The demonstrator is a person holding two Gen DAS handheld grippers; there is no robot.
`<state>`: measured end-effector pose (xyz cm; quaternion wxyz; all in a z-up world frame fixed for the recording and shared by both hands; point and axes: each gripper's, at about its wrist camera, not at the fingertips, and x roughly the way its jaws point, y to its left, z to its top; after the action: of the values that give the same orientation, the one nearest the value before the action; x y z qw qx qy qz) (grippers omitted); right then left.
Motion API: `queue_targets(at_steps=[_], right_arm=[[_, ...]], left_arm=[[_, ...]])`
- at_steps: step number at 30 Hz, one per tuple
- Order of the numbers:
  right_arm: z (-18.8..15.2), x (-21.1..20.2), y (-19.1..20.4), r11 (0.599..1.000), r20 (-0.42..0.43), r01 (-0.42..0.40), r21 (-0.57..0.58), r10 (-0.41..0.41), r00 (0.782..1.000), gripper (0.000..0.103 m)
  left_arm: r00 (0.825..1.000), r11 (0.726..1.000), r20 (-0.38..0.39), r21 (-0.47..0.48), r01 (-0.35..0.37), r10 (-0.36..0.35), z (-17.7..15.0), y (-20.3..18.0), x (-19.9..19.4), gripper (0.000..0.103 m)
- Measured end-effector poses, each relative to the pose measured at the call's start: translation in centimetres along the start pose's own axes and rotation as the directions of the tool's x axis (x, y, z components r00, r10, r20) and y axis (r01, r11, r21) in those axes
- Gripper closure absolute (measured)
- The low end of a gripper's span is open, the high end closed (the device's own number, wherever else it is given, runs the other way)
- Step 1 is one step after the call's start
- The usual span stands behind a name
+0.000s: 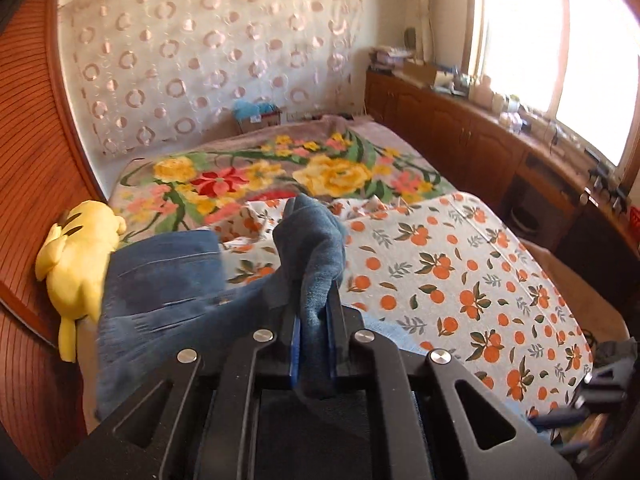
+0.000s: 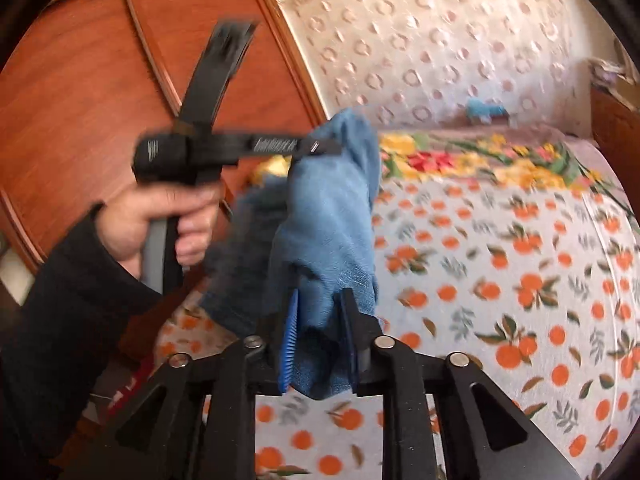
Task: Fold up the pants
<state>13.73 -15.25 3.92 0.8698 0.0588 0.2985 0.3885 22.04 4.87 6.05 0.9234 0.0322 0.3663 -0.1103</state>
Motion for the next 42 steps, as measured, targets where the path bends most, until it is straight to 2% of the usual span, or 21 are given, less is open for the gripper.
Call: queue_targets(at_steps=[5,10,14,17,22,25,29,31,33,36,39,42], right_arm=[[1.6,-2.3,1.2,0.999,0.075,0.014,-0.04,-0.011,0.997,0.075],[2.2,1.2,1.1,0.994,0.024,0.066,-0.086,-0.064,0.998,0.075],[2.5,5.8,2.3,0.995,-0.049,0.032,-0.099,-0.037,0.998,0.075],[2.2,8.3,4.2,0.995,-0.073,-0.046,-0.09,0.039,0.997,0.075],[2.1,11.4,6.2,0.988,-0.121,-0.14,-0.062,0.131,0.984,0.075],[1.6,12.8,7.4,0.983,-0.163,-0.159,-0.096,0.143,0.976,0.075],[0.9,14.4,8.4,0.979,-0.189,-0.147,-0.138,0.12,0.975,0.075],[0.8,14.6,8.4,0.98,-0.187,-0.142,-0.14,0.114,0.976,0.074],[0.8,15.0,8.2,0.981,-0.186,-0.142,-0.135,0.116,0.976,0.074],[0.2,14.6,8.7,0.979,-0.188,-0.141,-0.145,0.113,0.976,0.074],[-0.3,13.7,9.5,0.977,-0.183,-0.124,-0.172,0.092,0.979,0.073],[-0.5,12.7,9.7,0.978,-0.181,-0.121,-0.17,0.09,0.979,0.073]], left_arm=[[0.998,0.998,0.06,-0.058,0.007,-0.004,-1.6,4.1,-3.4,0.093],[0.995,0.996,0.098,-0.093,0.009,0.0,-3.5,6.8,-4.8,0.093],[0.996,0.989,0.085,-0.147,-0.008,0.021,-5.1,9.8,-4.2,0.093],[0.997,0.983,0.068,-0.182,-0.012,0.025,-6.5,11.6,-3.7,0.093],[0.998,0.976,0.047,-0.215,-0.036,0.047,-8.7,13.4,-3.8,0.093],[0.997,0.972,0.042,-0.226,-0.059,0.07,-9.7,13.8,-4.6,0.092],[0.992,0.973,0.053,-0.209,-0.102,0.115,-10.5,13.5,-6.4,0.082],[0.991,0.973,0.072,-0.21,-0.097,0.114,-11.0,13.4,-7.3,0.072],[0.99,0.972,0.102,-0.223,-0.074,0.099,-11.6,13.2,-8.4,0.053],[0.989,0.974,0.129,-0.224,-0.046,0.076,-12.3,12.6,-9.2,0.052],[0.989,0.976,0.122,-0.213,-0.052,0.079,-13.4,11.4,-9.2,0.052],[0.993,0.974,0.103,-0.225,-0.033,0.058,-15.8,10.4,-8.9,0.052]])
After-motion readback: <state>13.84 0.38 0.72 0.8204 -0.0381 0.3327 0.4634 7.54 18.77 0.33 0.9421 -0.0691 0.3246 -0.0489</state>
